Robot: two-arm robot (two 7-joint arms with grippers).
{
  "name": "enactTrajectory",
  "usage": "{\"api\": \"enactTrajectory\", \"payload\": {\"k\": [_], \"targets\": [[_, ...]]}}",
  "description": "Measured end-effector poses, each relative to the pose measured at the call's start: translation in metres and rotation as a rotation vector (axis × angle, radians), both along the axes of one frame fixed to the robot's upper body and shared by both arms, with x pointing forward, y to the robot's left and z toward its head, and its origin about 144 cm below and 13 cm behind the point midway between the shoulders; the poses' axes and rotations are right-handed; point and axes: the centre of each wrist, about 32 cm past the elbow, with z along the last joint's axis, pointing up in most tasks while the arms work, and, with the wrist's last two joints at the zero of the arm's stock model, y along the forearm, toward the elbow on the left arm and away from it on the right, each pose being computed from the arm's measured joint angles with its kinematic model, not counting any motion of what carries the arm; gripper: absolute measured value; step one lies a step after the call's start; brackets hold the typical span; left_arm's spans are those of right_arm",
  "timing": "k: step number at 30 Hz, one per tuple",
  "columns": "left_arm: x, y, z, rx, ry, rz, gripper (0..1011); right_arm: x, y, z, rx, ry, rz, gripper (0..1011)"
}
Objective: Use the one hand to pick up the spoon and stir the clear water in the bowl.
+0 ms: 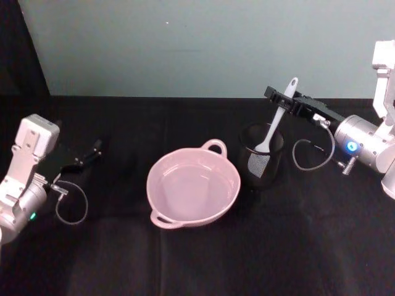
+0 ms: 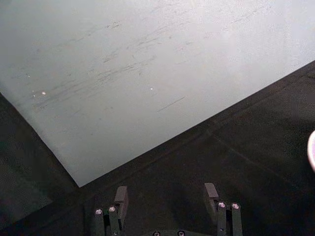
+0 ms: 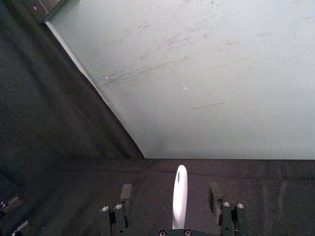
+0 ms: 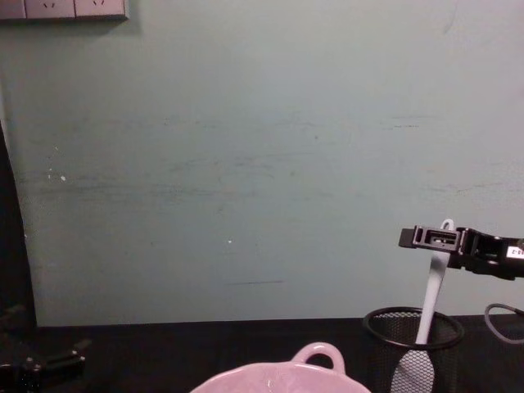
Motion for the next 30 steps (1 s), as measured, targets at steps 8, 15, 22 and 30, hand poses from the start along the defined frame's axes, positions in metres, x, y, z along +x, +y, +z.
{"api": "enactTrajectory", "payload": {"k": [8,15,22,30], "targets": [[0.0,0.0,0.0,0.0,0.0,0.0,1011,0.0,-0.0001,0.0002,0.0,0.001,0.0,792],[0.0,0.0,0.0,0.0,0.0,0.0,1011,0.0,-0.0001,0.0006,0.001,0.001,-0.001,565],[0.0,0.0,0.0,0.0,0.0,0.0,1011,-0.0001,0.0,0.0007,0.001,0.002,-0.001,338],[0.0,0.0,0.0,0.0,0.0,0.0,1011,0.0,0.0,0.0007,0.001,0.003,-0.001,121]]}}
